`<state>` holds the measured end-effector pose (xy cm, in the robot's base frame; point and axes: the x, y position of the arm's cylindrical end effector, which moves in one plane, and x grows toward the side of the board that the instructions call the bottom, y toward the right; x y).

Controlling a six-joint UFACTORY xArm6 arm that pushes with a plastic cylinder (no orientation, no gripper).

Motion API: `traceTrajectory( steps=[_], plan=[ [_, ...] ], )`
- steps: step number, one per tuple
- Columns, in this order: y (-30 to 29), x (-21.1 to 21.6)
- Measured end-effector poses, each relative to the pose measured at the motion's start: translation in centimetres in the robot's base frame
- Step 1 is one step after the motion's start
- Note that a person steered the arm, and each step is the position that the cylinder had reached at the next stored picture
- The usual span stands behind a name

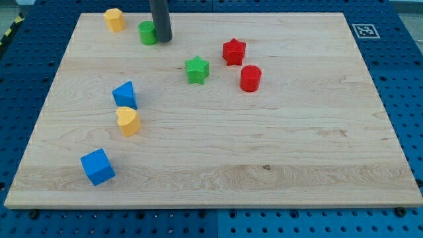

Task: Slightly move the green circle bottom right of the yellow hexagon

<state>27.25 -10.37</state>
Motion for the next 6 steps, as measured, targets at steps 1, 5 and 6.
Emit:
traceTrajectory(
  steps=[1,5,6],
  plan=[
    [0.0,-1.6],
    [-4.8,-0.9],
    [-5.2,-0.9]
  ],
)
